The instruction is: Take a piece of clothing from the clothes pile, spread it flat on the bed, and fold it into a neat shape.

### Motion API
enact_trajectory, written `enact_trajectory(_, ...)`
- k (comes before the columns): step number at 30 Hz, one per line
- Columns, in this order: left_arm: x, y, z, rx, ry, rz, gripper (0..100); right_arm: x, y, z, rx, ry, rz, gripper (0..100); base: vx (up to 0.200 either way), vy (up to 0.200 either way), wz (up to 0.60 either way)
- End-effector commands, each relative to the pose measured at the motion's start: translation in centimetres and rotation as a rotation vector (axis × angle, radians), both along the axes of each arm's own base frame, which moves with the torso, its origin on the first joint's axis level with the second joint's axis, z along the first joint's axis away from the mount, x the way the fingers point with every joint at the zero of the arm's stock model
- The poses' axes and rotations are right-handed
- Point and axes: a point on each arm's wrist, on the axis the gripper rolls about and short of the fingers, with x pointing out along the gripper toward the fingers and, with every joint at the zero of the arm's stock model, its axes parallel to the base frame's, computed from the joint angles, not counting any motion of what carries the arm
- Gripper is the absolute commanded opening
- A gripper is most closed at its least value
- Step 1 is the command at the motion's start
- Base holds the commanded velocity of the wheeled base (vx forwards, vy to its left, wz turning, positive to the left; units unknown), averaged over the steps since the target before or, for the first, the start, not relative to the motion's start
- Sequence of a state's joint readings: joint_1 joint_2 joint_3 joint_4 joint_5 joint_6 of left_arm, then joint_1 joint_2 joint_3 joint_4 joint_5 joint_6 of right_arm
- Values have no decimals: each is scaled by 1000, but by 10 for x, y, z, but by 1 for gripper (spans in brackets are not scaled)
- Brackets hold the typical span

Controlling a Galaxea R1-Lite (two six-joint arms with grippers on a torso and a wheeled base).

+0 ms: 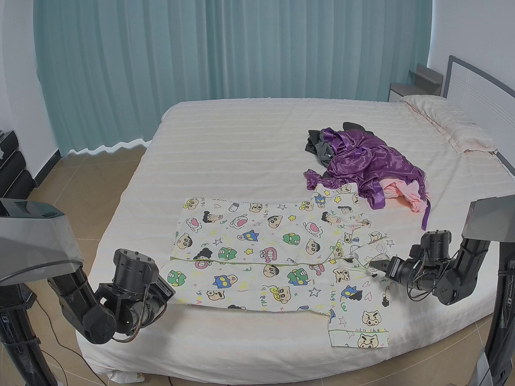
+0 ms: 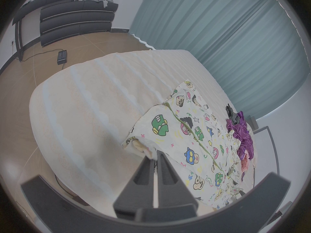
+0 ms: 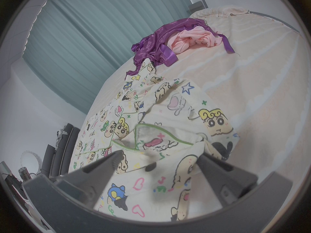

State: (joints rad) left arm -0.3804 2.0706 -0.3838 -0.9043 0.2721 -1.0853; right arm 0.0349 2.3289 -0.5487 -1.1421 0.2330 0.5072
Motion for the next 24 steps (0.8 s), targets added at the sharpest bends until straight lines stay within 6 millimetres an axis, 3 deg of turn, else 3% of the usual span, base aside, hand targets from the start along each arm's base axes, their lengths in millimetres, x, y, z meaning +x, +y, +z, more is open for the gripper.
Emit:
enact_trajectory(1,1,0,-8,7,18,1,0,-7,-15,1,-1,21,-45,100,0,0,0)
enact_trajectory(7,2,-1,-8,6,17,-1,0,-49,-26,5,5,81,-54,100,0,0,0)
enact_trajectory(14,1,0,-8,6,18,0,0,-97,-11,16,32,125,55,100,0,0,0)
enact_trajectory(19,1,-1,-8,6,18,-1,0,-124,5,0,-4,255,162,100,0,0,0)
enact_trajectory(24,0,-1,-8,7,20,-1,0,-131,11,-17,-58,323,247,100,0,0,0)
